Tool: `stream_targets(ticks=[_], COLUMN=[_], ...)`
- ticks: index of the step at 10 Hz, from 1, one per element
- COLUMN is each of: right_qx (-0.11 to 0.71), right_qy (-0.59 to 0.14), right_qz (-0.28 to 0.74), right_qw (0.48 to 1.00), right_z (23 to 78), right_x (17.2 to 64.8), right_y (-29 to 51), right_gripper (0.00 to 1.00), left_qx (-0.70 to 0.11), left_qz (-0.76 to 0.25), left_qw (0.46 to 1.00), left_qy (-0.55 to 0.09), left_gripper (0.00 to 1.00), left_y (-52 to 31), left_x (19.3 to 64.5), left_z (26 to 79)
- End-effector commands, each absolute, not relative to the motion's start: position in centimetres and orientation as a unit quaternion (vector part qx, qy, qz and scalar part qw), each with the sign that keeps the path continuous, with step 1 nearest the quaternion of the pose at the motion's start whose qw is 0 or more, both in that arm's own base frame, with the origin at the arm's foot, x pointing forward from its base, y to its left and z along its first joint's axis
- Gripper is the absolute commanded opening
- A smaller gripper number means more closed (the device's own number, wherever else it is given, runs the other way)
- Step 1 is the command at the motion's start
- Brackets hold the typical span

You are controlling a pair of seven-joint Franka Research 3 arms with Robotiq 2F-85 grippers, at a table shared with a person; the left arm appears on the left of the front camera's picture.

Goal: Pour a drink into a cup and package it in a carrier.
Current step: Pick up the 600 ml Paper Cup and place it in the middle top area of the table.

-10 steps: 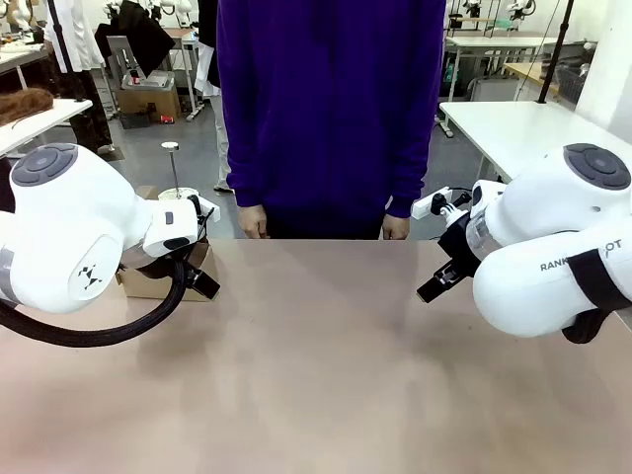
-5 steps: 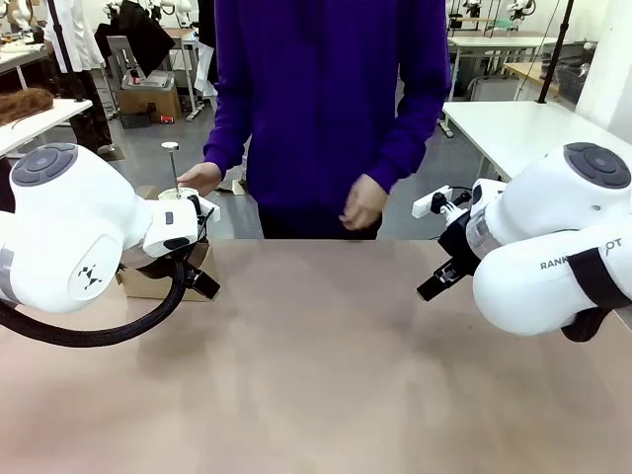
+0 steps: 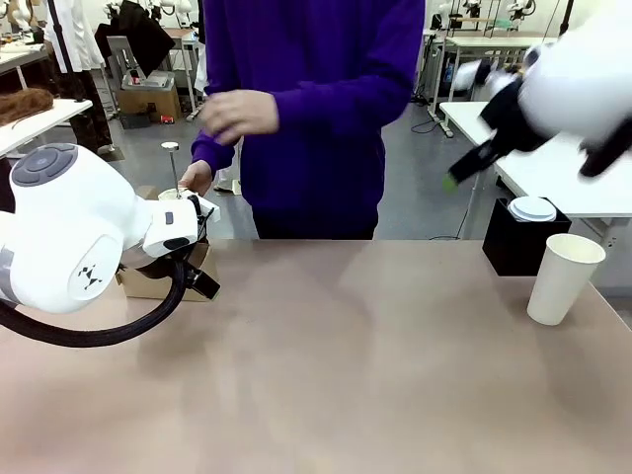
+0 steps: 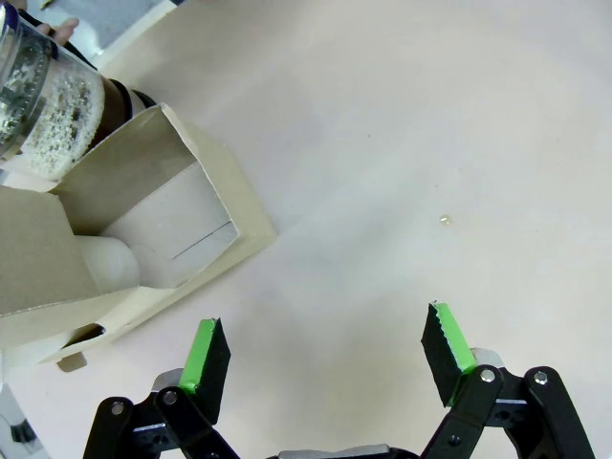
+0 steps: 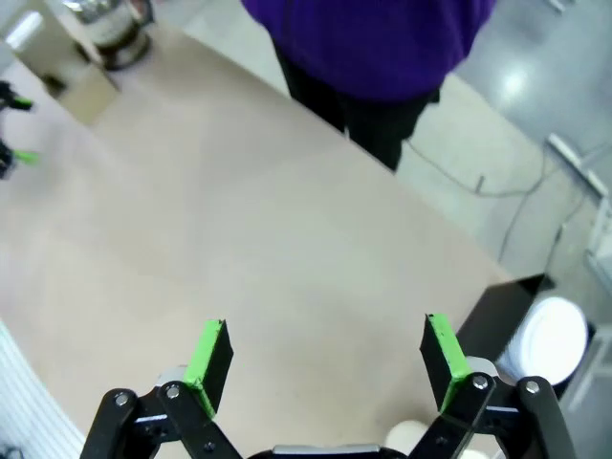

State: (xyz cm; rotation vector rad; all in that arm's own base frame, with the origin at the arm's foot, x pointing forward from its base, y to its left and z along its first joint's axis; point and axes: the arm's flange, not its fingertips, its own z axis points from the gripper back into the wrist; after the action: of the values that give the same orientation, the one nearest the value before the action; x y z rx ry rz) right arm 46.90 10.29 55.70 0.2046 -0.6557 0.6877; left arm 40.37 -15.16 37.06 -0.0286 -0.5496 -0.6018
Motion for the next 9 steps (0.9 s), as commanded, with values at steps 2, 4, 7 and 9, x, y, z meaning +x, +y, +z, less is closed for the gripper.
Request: stream_targets(ticks=[2,4,7,9], right_qx=[0.235,0.303,0.357,0.387], right_qy=[-0.327,-0.359,-0.418,-0.485], right_qz=[0.412,0.418,0.428,0.416], right_qw=[0.818,0.777,0.717,0.665], right_z=[58.2,57.1,49.7,44.2], right_x=[48.6,46.9,44.0,43.5], right_y=[-0.9,-9.2,-17.5,-20.4], right_gripper=[1.00,1.00,1.00,1.00], left_qx=[-0.014,-0.014,-0.014,-0.014], left_qz=[-0.293,-0.293,-0.293,-0.293], left_qw=[0.918,0.918,0.918,0.918], left_qy=[-0.267,-0.267,-0.267,-0.267], left_gripper=[1.00,1.00,1.00,1.00], left_y=[-15.2,-15.2,-15.2,-15.2], left_x=[40.4,40.4,40.4,40.4], left_z=[37.1,37.1,37.1,37.1])
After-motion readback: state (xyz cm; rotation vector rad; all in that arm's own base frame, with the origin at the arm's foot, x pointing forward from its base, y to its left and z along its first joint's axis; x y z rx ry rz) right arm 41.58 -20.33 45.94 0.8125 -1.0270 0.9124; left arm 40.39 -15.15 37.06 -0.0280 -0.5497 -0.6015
